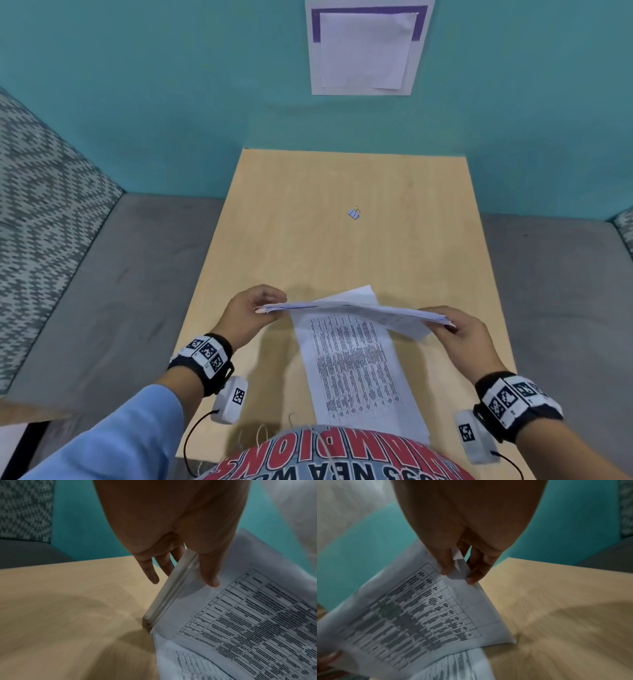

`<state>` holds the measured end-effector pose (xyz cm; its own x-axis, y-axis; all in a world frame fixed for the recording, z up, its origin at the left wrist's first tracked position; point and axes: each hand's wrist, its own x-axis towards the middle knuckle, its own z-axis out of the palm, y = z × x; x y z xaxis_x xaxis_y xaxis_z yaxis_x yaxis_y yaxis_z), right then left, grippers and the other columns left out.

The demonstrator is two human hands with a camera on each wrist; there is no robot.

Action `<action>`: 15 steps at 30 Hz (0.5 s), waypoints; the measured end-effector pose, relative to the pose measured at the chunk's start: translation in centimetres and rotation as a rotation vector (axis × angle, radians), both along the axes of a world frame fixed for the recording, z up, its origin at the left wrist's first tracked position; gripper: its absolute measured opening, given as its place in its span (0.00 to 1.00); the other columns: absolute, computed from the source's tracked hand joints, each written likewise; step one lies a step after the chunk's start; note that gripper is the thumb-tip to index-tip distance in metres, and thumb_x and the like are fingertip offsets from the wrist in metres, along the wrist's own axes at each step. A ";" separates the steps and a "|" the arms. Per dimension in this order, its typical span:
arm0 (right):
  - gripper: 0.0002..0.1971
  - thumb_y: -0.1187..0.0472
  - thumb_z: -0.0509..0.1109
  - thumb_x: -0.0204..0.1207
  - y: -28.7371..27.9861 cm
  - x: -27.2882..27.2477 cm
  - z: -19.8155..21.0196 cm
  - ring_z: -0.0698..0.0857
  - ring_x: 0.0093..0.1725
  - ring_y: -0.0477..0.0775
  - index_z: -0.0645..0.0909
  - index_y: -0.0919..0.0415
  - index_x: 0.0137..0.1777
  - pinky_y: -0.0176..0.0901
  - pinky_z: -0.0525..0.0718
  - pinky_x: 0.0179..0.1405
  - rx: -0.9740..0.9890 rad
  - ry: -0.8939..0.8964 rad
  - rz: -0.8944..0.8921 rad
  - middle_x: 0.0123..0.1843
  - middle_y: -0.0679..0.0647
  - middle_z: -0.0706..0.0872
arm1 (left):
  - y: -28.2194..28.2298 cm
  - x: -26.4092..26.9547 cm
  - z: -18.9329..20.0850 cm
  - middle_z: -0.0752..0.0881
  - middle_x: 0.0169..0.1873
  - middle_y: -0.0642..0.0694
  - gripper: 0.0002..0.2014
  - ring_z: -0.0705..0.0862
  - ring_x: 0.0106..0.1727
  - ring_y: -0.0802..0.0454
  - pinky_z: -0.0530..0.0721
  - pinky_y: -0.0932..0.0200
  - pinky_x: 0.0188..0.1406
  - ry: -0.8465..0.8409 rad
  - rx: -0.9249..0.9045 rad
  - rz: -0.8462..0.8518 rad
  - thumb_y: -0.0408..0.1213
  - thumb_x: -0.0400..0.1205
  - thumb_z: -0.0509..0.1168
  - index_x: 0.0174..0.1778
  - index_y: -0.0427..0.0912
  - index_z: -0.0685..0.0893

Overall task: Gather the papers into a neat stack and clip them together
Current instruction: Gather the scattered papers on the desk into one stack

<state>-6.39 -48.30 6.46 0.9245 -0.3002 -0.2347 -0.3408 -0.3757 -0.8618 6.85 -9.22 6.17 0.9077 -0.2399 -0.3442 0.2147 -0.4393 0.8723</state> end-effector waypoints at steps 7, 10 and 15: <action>0.09 0.66 0.80 0.79 0.4 1.1 2.4 0.92 0.44 0.40 0.93 0.49 0.51 0.23 0.84 0.44 0.085 -0.079 -0.117 0.47 0.46 0.96 | 0.1 0.5 1.0 0.95 0.47 0.47 0.08 0.90 0.45 0.60 0.88 0.64 0.48 -0.059 -0.094 0.104 0.27 0.78 0.82 0.51 0.40 0.93; 0.11 0.64 0.80 0.78 0.7 0.7 1.9 0.93 0.49 0.48 0.93 0.44 0.49 0.25 0.84 0.45 -0.002 0.001 -0.036 0.47 0.43 0.96 | 0.2 0.2 0.5 0.95 0.45 0.41 0.08 0.90 0.44 0.59 0.86 0.55 0.54 -0.024 -0.030 0.020 0.27 0.79 0.80 0.45 0.45 0.95; 0.15 0.53 0.85 0.72 0.6 1.7 4.4 0.88 0.63 0.53 0.88 0.38 0.56 0.55 0.82 0.70 -0.457 -0.093 -0.006 0.58 0.42 0.93 | -0.6 0.6 3.4 0.95 0.44 0.48 0.08 0.91 0.47 0.57 0.87 0.52 0.56 -0.156 0.008 -0.033 0.32 0.82 0.79 0.43 0.51 0.94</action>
